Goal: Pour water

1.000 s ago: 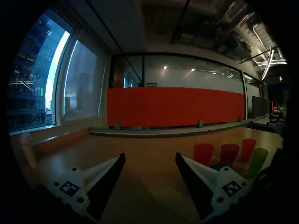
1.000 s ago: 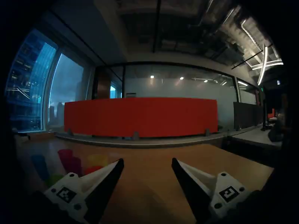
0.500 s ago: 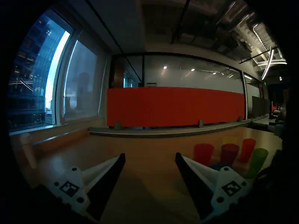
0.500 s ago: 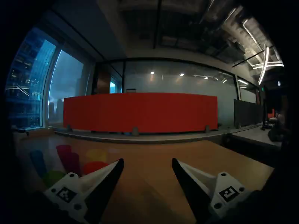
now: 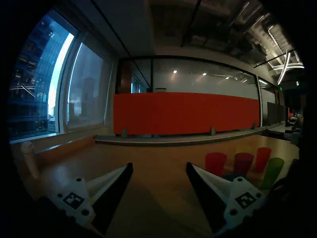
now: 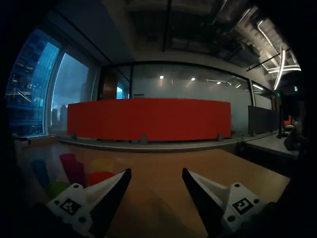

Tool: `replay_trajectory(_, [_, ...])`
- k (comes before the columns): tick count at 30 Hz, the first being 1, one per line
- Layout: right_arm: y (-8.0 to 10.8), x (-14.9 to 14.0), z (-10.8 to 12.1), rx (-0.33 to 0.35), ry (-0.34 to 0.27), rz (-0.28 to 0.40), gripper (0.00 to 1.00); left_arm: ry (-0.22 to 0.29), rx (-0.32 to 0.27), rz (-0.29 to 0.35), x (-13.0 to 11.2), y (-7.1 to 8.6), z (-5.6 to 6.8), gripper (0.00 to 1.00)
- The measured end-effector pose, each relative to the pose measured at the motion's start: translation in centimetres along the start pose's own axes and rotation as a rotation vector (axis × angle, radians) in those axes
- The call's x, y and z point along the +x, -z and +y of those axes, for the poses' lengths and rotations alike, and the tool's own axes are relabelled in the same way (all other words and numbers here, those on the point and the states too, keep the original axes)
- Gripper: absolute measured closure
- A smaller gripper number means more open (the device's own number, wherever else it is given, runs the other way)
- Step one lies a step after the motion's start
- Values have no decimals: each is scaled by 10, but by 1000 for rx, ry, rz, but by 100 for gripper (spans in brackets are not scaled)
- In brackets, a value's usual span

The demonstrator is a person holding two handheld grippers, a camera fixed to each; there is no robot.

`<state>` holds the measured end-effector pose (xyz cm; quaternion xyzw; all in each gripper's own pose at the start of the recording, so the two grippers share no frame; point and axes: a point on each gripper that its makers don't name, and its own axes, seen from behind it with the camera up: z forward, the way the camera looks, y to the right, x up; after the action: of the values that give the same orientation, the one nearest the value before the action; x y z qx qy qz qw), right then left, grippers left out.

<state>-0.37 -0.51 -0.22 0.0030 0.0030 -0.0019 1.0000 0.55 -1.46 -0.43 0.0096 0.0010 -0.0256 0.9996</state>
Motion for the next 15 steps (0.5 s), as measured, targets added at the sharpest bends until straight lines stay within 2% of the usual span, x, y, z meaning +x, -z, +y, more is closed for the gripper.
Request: replay_trajectory(15, [1,1,0,0,-1,-2,1,0,0,0,-1,0,-1,0])
